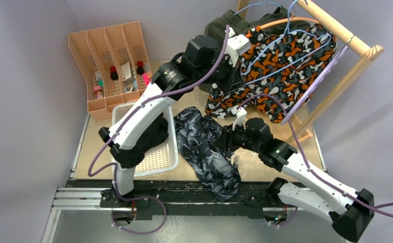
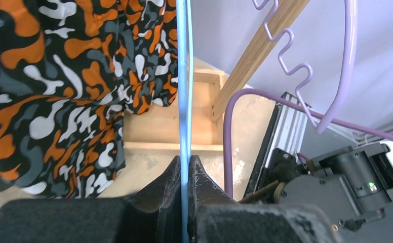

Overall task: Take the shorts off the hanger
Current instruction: Place the hanger on the clothes rod.

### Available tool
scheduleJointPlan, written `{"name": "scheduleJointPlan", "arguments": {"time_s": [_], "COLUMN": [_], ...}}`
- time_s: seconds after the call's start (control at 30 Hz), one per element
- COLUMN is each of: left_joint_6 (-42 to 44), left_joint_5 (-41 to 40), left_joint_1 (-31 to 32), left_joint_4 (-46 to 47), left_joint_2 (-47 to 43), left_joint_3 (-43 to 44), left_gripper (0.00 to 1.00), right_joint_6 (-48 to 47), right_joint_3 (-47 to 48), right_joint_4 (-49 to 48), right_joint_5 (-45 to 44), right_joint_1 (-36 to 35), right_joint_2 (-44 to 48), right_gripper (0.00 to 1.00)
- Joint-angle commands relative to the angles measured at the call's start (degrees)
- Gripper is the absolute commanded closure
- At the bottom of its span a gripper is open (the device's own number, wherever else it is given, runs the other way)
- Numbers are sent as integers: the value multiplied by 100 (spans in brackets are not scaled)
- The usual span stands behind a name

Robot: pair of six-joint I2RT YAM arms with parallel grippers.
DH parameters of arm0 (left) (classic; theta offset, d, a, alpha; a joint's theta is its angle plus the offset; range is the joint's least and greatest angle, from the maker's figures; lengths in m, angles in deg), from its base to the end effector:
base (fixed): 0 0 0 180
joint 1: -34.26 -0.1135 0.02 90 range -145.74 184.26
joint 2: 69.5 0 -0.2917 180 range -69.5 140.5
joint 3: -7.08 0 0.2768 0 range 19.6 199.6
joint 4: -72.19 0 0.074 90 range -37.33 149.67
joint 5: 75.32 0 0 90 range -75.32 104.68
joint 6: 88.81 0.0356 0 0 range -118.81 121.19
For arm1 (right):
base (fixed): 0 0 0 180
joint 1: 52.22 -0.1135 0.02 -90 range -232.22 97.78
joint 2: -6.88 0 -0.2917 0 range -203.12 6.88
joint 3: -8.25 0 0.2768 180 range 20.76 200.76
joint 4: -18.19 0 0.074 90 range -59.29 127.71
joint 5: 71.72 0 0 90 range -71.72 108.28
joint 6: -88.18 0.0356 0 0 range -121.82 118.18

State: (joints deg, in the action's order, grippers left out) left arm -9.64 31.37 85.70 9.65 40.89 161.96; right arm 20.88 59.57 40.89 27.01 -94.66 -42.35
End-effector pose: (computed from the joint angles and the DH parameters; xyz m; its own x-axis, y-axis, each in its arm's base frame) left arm 0.2550 -0.3363 0.5474 -0.3624 0.1659 -0.9171 0.8666 0.4222 -0.2660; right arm 0.1501 0.1446 0.3061 -0.5375 0.0254 -0.8429 -0.6118 0.6762 0.4105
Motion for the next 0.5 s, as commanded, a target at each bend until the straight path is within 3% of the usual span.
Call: {"name": "scheduleJointPlan", "arguments": {"time_s": [0.0, 0.47], "left_joint_6": [-413, -1471], "left_joint_5": [366, 648], "left_joint_1": [-28, -49], "left_joint_4": [830, 2406], "left_joint_2": [290, 1045], "left_joint_3": [303, 713], "left_gripper": [100, 100], "right_joint_6": [-110, 39], "right_joint_3": [-29, -7], "right_joint_4": [-233, -263], "right_joint_5": [6, -21], "right_joint_1": [-20, -19], "right_joint_2": [12, -97], "right_gripper": [50, 50]}}
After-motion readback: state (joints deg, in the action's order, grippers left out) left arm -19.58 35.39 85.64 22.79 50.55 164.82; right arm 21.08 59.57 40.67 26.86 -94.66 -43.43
